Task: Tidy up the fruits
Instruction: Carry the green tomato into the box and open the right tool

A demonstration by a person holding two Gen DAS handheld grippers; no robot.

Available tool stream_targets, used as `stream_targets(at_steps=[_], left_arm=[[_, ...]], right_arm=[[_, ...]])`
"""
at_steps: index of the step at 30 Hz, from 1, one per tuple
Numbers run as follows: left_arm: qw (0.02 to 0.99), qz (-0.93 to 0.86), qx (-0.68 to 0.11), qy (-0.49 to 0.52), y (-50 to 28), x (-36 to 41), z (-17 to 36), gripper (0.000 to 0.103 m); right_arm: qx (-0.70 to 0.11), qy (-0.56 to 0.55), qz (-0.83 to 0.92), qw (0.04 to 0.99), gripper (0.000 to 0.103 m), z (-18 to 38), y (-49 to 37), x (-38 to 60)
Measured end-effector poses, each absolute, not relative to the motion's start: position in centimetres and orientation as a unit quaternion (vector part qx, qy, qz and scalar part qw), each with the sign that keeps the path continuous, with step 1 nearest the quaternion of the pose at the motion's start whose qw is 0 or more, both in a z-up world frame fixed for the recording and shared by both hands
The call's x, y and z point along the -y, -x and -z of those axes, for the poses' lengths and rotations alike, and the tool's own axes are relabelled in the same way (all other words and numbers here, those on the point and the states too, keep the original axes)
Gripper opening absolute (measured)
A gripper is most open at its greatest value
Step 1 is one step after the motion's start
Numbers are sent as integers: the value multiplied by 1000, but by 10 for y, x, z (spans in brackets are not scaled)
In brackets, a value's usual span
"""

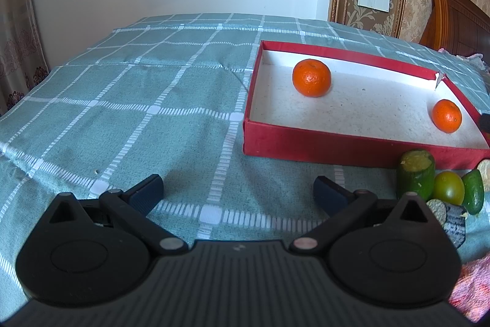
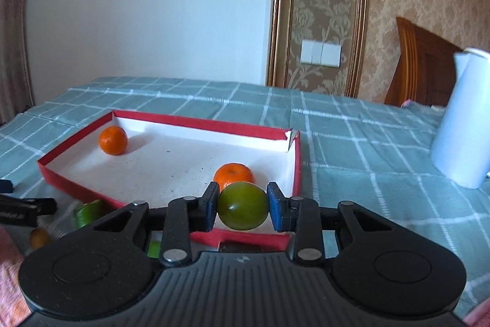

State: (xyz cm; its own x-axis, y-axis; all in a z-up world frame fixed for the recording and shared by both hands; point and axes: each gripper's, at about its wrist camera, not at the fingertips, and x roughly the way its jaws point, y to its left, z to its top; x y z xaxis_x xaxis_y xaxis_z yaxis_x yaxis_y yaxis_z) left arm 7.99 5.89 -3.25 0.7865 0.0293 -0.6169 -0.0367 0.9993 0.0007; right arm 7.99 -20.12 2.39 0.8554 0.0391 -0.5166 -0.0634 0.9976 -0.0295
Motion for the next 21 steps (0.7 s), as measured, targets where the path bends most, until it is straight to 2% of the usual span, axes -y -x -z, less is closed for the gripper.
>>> stream_targets(at_steps=[11,21], left_arm=[[945,-17,-326,6,-80,-59,33,103],[945,-18,-326,6,-80,-59,33,103]], right_arm=[[-322,26,-22,946,33,-2,-115,197],[-336,24,-22,941,33,4,-124,196]])
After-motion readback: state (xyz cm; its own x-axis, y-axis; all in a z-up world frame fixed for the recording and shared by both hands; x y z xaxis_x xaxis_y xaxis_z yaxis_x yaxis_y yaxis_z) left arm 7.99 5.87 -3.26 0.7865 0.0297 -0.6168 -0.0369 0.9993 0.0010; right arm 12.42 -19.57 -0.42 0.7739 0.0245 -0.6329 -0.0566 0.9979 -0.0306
